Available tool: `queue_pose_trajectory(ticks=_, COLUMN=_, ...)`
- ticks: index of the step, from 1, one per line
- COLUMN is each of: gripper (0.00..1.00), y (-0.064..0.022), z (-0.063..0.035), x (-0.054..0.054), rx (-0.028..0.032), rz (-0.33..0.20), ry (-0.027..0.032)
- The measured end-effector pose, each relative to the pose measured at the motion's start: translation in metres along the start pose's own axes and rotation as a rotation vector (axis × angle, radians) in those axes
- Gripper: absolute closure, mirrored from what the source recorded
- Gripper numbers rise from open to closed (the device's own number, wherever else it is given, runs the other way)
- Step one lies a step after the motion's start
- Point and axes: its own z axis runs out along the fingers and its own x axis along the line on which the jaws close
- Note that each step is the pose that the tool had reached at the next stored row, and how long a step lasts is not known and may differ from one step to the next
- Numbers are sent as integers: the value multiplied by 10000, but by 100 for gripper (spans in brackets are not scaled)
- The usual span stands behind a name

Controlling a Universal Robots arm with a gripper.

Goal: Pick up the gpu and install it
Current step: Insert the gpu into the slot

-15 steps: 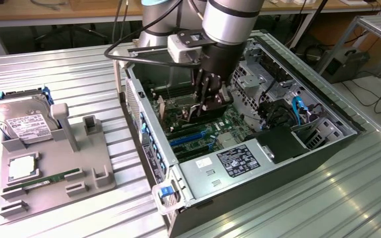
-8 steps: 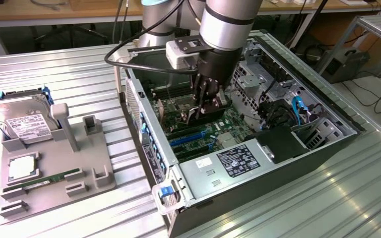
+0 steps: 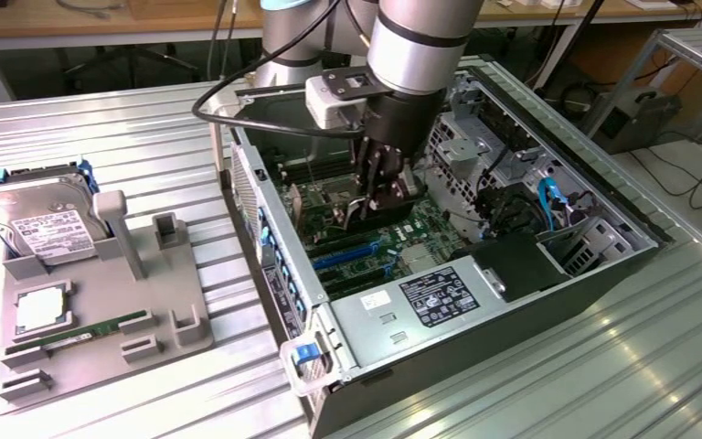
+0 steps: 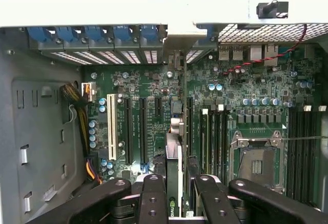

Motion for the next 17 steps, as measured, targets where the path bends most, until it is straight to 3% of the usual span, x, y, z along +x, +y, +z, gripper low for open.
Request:
queue_pose_trajectory(ticks=13, gripper=74, y=19, z=101, x=0, rx=-1, rz=2, ry=11)
queue_pose_trajectory(ticks=17, gripper=74, y=46, z=447, x=5, rx=-13, rz=-123, ry=4)
